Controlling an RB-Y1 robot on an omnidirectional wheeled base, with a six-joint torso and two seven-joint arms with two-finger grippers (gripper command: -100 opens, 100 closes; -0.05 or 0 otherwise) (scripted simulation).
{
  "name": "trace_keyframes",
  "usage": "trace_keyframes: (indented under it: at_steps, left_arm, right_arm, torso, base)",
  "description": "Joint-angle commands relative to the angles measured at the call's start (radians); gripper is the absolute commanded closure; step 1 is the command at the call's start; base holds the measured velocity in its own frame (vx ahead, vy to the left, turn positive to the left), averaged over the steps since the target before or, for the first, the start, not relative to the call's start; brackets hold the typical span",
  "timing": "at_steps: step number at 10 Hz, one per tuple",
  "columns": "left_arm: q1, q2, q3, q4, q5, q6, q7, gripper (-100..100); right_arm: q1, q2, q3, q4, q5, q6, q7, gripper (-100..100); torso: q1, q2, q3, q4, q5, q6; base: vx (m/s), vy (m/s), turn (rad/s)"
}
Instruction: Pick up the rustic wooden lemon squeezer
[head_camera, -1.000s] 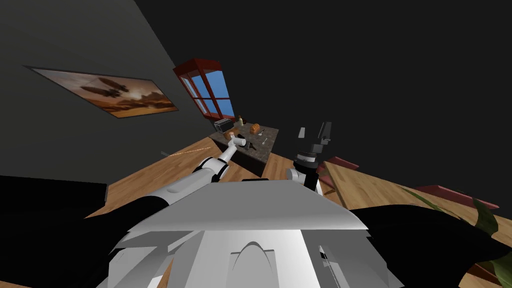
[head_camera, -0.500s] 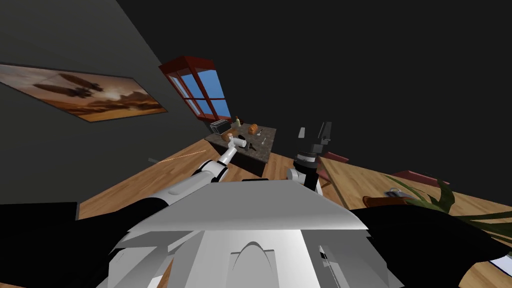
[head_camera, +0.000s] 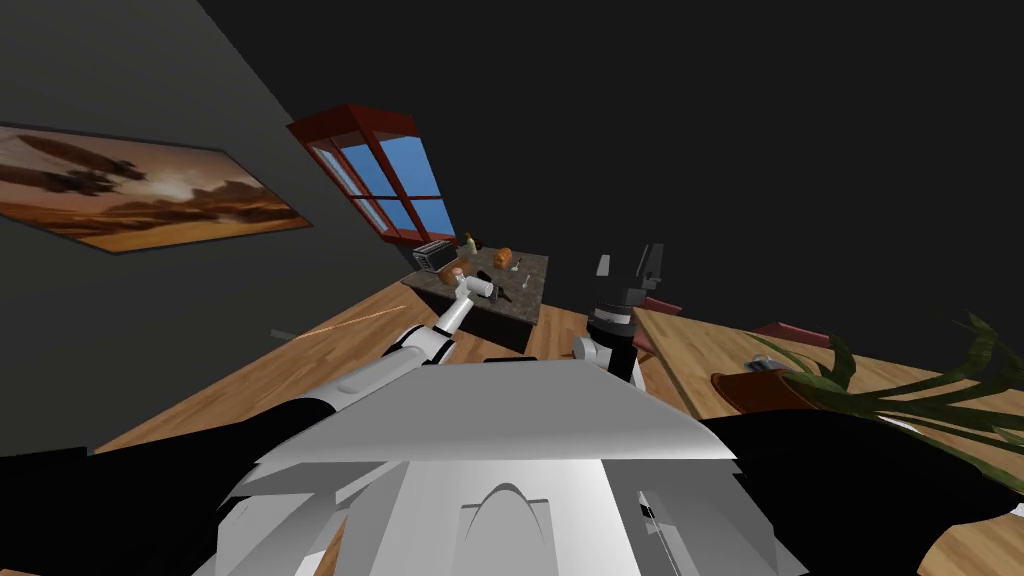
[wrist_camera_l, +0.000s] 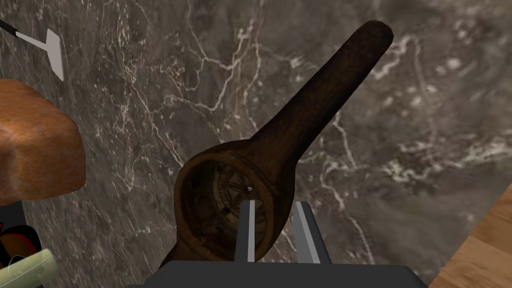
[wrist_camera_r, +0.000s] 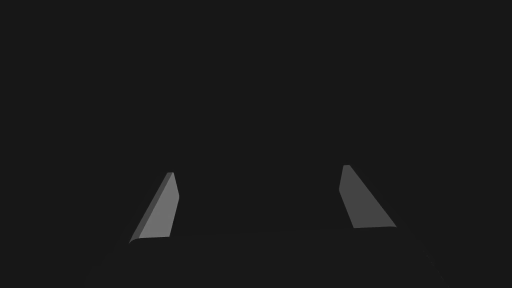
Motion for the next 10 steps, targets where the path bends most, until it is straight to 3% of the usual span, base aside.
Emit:
trace_keyframes:
  at_steps: [1,2,3,6,7,8,9,10]
  left_arm:
    - [0.028,0.002,-0.008,-0.050,-0.036,0.030,0.050,100]
    - [0.028,0.002,-0.008,-0.066,-0.036,0.030,0.061,100]
    - [0.057,0.004,-0.016,-0.105,-0.071,0.058,0.098,100]
    - [0.085,0.005,-0.024,-0.185,-0.106,0.087,0.171,100]
    - [0.113,0.007,-0.032,-0.213,-0.141,0.116,0.201,100]
    - [0.113,0.007,-0.032,-0.239,-0.141,0.116,0.226,100]
    - [0.111,0.006,-0.032,-0.221,-0.137,0.110,0.207,100]
    - [0.111,0.007,-0.032,-0.226,-0.137,0.113,0.213,0]
  right_arm:
    - [0.000,0.000,0.000,0.000,0.000,0.000,0.000,0]
    - [0.000,0.000,0.000,0.000,0.000,0.000,0.000,0]
    - [0.000,0.000,0.000,0.000,0.000,0.000,0.000,0]
    - [0.000,0.000,0.000,0.000,0.000,0.000,0.000,0]
    - [0.000,0.000,0.000,0.000,0.000,0.000,0.000,0]
    - [0.000,0.000,0.000,0.000,0.000,0.000,0.000,0]
    - [0.000,0.000,0.000,0.000,0.000,0.000,0.000,0]
    - [0.000,0.000,0.000,0.000,0.000,0.000,0.000,0]
  torso:
    - [0.000,0.000,0.000,0.000,0.000,0.000]
    - [0.000,0.000,0.000,0.000,0.000,0.001]
    - [0.001,0.000,0.000,0.000,0.000,0.001]
    - [0.004,0.000,0.000,0.000,0.001,0.000]
    - [0.003,0.001,0.001,0.001,0.001,0.000]
    - [0.002,0.001,0.001,0.001,0.001,0.001]
    - [0.002,0.001,0.001,0.001,0.000,0.000]
    - [-0.001,0.001,0.001,0.001,0.000,0.000]
  base:
    - [-0.002,0.055,-0.165]
    - [0.005,0.067,-0.148]
    - [0.004,0.085,-0.219]
    - [-0.002,0.092,-0.145]
    - [-0.011,0.083,-0.218]
    - [-0.012,0.069,-0.127]
    - [-0.004,0.025,-0.012]
    - [-0.001,0.006,0.002]
